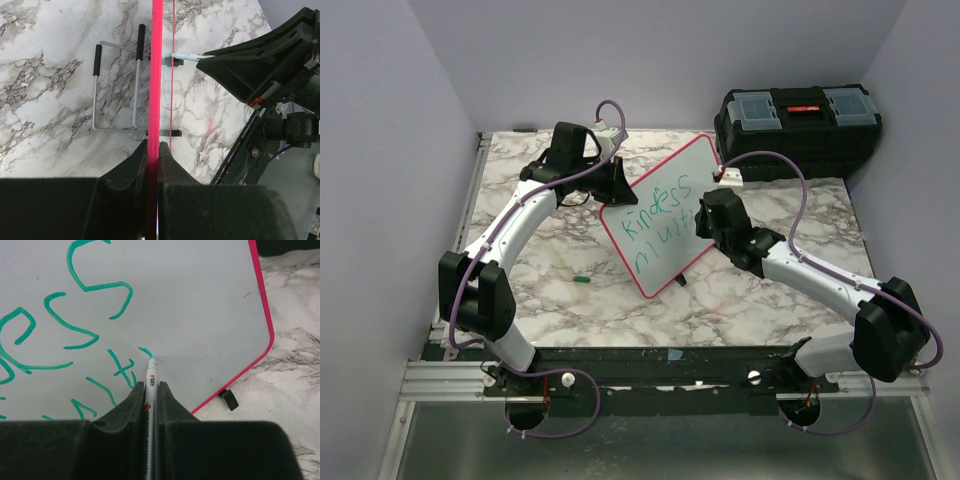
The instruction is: Write a sentence on the whiteboard
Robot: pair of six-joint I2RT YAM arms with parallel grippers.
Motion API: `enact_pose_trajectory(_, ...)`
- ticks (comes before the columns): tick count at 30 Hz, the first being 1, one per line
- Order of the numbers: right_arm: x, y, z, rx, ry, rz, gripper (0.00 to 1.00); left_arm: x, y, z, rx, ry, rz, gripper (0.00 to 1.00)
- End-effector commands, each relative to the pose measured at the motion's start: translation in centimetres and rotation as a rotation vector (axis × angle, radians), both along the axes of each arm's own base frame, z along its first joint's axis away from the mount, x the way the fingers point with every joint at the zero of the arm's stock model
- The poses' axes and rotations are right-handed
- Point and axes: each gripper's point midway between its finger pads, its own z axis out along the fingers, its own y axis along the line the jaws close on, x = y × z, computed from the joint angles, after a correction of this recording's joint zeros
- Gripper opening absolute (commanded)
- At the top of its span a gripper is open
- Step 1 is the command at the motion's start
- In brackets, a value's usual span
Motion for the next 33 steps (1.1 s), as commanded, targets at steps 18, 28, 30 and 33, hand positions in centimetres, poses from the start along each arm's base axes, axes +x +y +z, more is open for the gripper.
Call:
enact_pose_trajectory(18, -0.5, 0.0, 5.4, 0.052, -0.058, 0.027, 0.01, 0.8, 1.3, 0.5, 0.067, -0.105, 0.03, 0.0)
enact_pose_trajectory(28, 0.8, 0.7, 5.6, 0.044, -0.069, 0.018, 0.01, 0.7, 1.3, 0.7, 0.065, -0.109, 0.029, 0.0)
enact_pose_trajectory(30, 1.0, 1.0, 5.4, 0.04, -0.068, 0.022, 0.01, 0.6, 1.3, 0.6, 0.065, -0.107, 0.029, 0.0)
enact_pose_trajectory(33, 1.2, 1.1, 4.9, 0.032, -0.061, 0.02, 0.01, 0.6, 1.4, 0.7, 0.066, -0.109, 0.031, 0.0)
